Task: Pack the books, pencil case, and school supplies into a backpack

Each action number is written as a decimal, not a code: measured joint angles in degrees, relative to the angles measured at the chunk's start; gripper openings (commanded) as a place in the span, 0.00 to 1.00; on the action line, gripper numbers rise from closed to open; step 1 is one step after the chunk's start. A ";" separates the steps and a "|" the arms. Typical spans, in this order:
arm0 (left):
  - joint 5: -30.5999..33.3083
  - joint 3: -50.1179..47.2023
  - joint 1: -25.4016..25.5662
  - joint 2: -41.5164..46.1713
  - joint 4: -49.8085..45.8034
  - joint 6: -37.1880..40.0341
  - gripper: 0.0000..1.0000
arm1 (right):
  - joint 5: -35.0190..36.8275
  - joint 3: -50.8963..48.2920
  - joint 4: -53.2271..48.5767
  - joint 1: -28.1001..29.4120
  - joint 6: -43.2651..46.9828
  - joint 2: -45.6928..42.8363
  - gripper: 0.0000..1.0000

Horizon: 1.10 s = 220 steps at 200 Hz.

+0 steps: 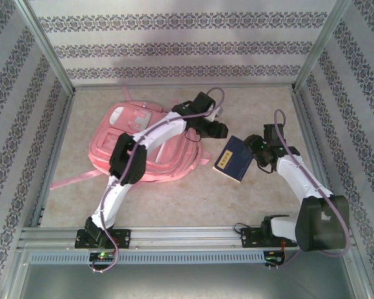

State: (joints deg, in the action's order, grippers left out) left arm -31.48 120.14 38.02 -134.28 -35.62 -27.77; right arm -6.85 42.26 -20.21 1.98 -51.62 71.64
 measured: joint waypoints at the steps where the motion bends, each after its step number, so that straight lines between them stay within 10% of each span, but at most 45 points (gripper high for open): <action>1: -0.07 0.11 0.07 -0.20 -0.02 -0.04 0.59 | 0.00 -0.09 0.00 -0.04 0.00 0.00 0.69; 93: -3.28 4.74 1.38 -9.51 0.26 -3.06 0.60 | -3.06 -6.69 8.20 -2.64 -0.22 6.67 0.64; 220: -9.42 4.94 2.54 -10.67 2.56 -7.41 0.55 | -6.10 -7.19 10.75 -4.13 -1.84 11.85 0.33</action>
State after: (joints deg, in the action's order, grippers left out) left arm -40.91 125.08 40.56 -144.94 -33.06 -35.18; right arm -12.95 35.07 -9.45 -2.15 -53.45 83.48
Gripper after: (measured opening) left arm 0.567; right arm 0.364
